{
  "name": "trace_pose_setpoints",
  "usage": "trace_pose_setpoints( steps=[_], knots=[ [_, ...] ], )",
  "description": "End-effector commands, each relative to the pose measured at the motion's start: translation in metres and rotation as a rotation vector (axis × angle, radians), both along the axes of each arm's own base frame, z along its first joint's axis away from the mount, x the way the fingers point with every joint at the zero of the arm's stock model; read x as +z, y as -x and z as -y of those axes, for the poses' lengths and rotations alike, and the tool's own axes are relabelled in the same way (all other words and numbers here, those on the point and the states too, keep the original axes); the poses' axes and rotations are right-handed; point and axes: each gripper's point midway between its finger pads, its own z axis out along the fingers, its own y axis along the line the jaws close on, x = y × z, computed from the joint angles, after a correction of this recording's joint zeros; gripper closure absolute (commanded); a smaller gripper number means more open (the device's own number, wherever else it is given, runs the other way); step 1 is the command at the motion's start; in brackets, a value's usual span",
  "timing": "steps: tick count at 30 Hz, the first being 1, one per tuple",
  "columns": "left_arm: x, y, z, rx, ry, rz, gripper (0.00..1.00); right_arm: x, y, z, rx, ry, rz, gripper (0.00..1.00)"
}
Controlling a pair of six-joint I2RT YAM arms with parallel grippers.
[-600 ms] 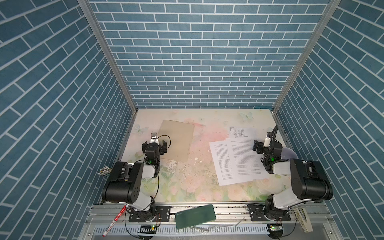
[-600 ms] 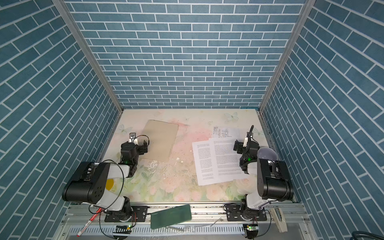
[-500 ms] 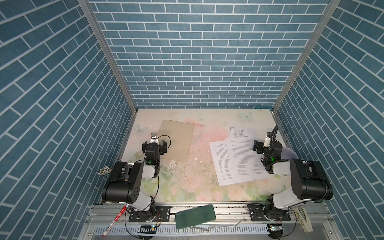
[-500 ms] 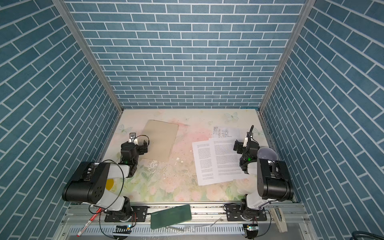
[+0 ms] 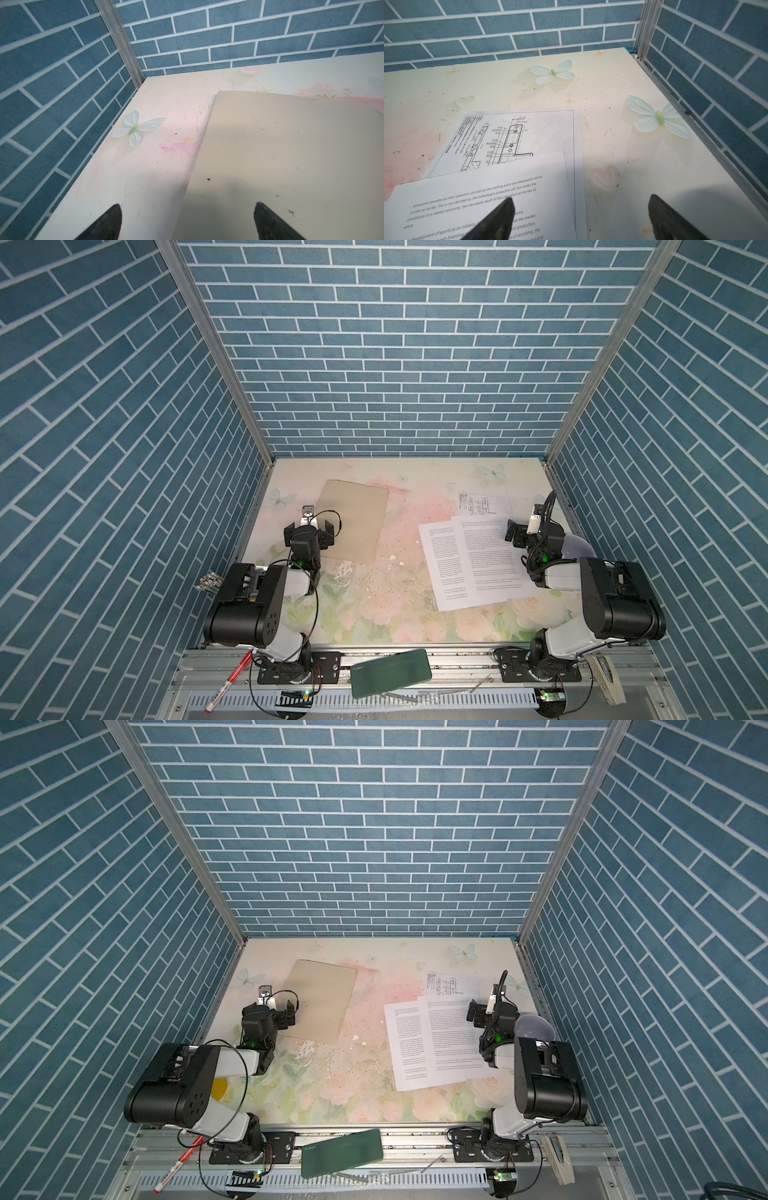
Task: Put the files into the folder
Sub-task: 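Move both grippers toward the beige folder's edges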
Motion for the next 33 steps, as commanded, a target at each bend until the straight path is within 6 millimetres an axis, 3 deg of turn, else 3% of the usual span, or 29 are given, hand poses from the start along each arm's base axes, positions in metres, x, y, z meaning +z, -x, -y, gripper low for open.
trace_pose_setpoints(
  steps=[1, 13, 15, 19, 25, 28, 33],
  knots=[
    [0.006, -0.006, 0.001, 0.001, -0.006, 0.017, 0.00, 0.004, -0.003, -0.001, 0.018, 0.025, 0.015, 0.01],
    [0.006, -0.006, -0.005, 0.016, -0.006, 0.013, 0.00, 0.006, -0.003, 0.000, 0.010, 0.020, 0.012, 0.06],
    [0.009, -0.006, -0.005, 0.015, -0.007, 0.003, 0.00, 0.017, -0.005, 0.007, -0.031, 0.023, -0.028, 0.08],
    [0.038, -0.012, -0.008, 0.049, 0.010, -0.062, 0.00, 0.046, -0.008, 0.014, -0.111, -0.059, -0.157, 0.11],
    [0.074, -0.029, -0.013, 0.090, 0.057, -0.176, 0.00, 0.085, -0.033, -0.031, -0.050, -0.444, -0.139, 0.28],
    [0.074, -0.037, -0.008, 0.070, 0.084, -0.249, 0.00, 0.091, -0.049, -0.064, -0.017, -0.555, -0.121, 0.29],
    [0.062, -0.042, -0.011, 0.075, 0.128, -0.362, 0.00, 0.087, -0.071, -0.141, 0.074, -0.640, -0.181, 0.32]
  ],
)
